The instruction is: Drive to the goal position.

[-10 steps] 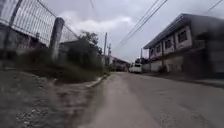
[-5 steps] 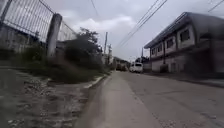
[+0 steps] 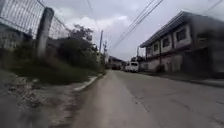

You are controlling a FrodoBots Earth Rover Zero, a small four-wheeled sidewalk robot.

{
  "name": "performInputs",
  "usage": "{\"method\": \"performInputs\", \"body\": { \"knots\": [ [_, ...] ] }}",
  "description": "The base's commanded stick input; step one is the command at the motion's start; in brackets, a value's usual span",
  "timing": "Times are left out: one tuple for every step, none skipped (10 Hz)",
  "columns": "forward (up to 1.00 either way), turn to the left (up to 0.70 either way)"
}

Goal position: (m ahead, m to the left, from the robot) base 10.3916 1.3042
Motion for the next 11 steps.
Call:
{"method": "performInputs", "body": {
  "knots": [
    [0.70,-0.35],
    [0.70,-0.35],
    [0.70,-0.35],
    [0.70,-0.35],
    [0.70,-0.35],
    [0.70,-0.16],
    [0.70,-0.04],
    [0.70,0.00],
    [0.70,0.00],
    [0.70,0.00],
    [0.70,0.00]
  ]
}}
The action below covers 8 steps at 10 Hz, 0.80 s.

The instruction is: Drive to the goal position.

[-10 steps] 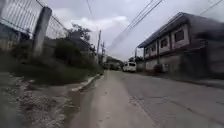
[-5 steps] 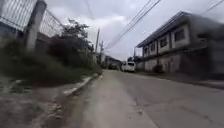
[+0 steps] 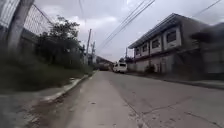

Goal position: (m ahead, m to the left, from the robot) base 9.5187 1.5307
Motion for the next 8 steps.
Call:
{"method": "performInputs", "body": {
  "knots": [
    [0.70,0.00],
    [0.70,0.35],
    [0.70,0.35],
    [0.70,0.35],
    [0.70,0.23],
    [0.70,0.00],
    [0.70,0.00],
    [0.70,0.00]
  ]
}}
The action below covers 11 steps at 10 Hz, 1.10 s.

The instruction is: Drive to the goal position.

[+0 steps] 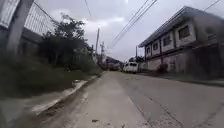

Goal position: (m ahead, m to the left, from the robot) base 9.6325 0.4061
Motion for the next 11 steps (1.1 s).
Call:
{"method": "performInputs", "body": {
  "knots": [
    [0.70,0.00],
    [0.70,0.00],
    [0.70,-0.02],
    [0.70,-0.22],
    [0.70,-0.30],
    [0.70,-0.35],
    [0.70,-0.35],
    [0.70,-0.32],
    [0.70,0.00],
    [0.70,0.00],
    [0.70,0.00]
  ]
}}
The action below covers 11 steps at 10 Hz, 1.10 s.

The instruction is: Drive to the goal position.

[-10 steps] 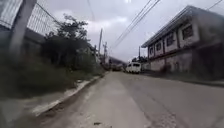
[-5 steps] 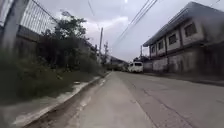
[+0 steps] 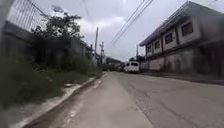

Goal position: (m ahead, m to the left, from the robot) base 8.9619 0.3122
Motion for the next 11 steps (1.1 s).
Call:
{"method": "performInputs", "body": {
  "knots": [
    [0.70,0.00],
    [0.70,0.00],
    [0.70,0.00],
    [0.70,0.00],
    [0.70,0.00],
    [0.70,0.00],
    [0.70,0.00],
    [0.70,0.00],
    [0.70,0.00],
    [0.70,0.00],
    [0.70,0.00]
  ]
}}
